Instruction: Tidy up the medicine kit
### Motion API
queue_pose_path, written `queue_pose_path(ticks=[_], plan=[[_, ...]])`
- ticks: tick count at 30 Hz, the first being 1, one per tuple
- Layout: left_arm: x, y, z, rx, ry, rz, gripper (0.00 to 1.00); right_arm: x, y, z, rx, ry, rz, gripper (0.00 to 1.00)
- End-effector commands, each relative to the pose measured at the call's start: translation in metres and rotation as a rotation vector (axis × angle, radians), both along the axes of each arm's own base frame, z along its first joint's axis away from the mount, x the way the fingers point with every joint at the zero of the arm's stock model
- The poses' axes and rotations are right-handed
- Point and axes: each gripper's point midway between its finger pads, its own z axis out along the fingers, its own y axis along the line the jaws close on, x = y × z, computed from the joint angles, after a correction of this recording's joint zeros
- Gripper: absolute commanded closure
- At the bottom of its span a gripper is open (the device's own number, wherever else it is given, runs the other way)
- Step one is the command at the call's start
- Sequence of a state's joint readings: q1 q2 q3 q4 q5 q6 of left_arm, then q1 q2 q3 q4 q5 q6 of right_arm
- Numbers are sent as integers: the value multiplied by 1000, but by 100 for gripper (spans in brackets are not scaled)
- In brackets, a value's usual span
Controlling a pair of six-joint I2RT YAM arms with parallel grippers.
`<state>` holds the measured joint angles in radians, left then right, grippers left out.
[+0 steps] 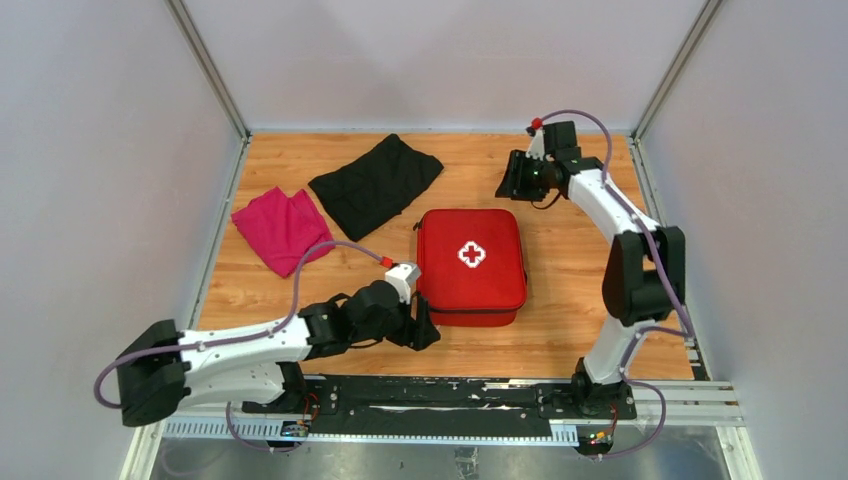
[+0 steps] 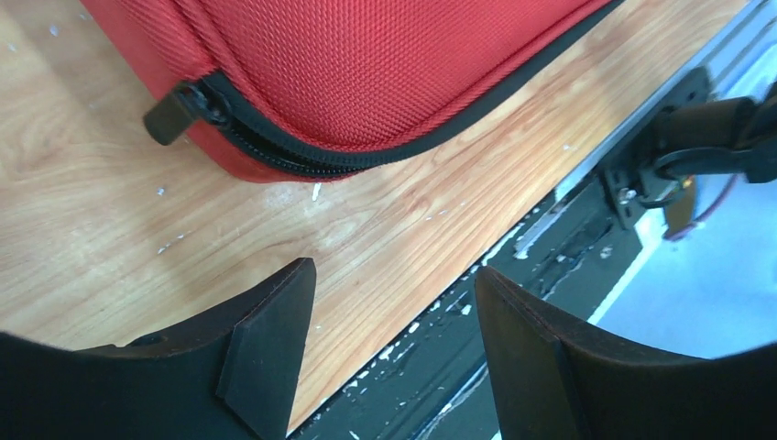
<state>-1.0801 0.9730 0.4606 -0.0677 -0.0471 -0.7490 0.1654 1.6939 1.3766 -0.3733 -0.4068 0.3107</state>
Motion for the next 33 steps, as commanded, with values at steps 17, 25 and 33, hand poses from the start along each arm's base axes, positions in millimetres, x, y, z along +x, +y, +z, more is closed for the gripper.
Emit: queue_pose_path(ticks=[17,25,33], plan=[[68,11,-40,35,114,296,30,-69,25,-83,-267,289,158,53],[121,39,-13,100,72,399,29,-148,25,-86,-201,303,177,53],[188,29,24,74,45,427,30,-223,39,-92,-130,288,217,53]])
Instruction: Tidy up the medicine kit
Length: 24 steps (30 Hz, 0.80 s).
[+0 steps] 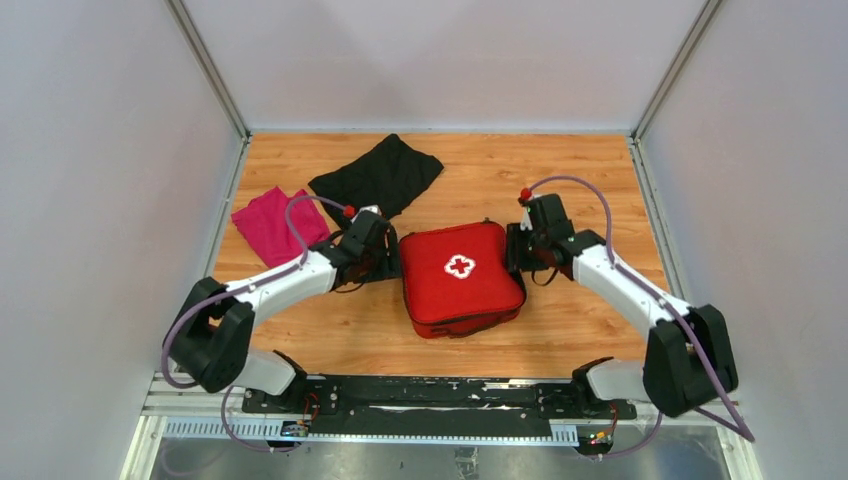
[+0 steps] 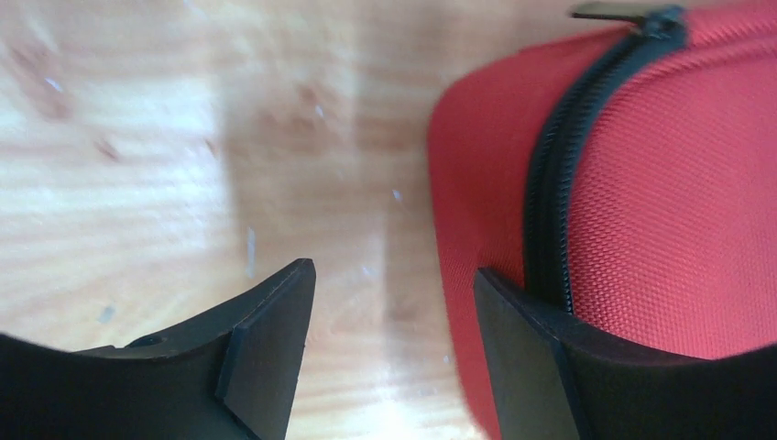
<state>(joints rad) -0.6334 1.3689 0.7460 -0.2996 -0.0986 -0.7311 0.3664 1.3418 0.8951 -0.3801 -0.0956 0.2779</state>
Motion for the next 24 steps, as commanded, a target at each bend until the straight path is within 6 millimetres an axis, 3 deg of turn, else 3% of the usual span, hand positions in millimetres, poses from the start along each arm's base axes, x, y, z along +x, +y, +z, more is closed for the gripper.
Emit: queue_pose_path(ticks=[1,4,8,13,16,21,24], plan=[[61,-53,64,-184,-177,-60,29,-105,55,-26,170,255,174,53],[78,-73,77,-212,-178,-121,30,-121,76,-23,246,230,200,53],[96,-92,73,-204,-159,-167,31,-125,90,-19,299,169,208,53],[112,-60,65,-70,-143,-108,32,-117,60,-19,163,109,131,53],[114,-32,80,-47,-194,-51,32,-114,44,-5,144,20,92,51],[99,-6,106,-30,-263,-26,31,-115,49,31,253,-115,142,44],[83,4,109,-33,-276,-21,31,-115,52,50,307,-171,149,42]])
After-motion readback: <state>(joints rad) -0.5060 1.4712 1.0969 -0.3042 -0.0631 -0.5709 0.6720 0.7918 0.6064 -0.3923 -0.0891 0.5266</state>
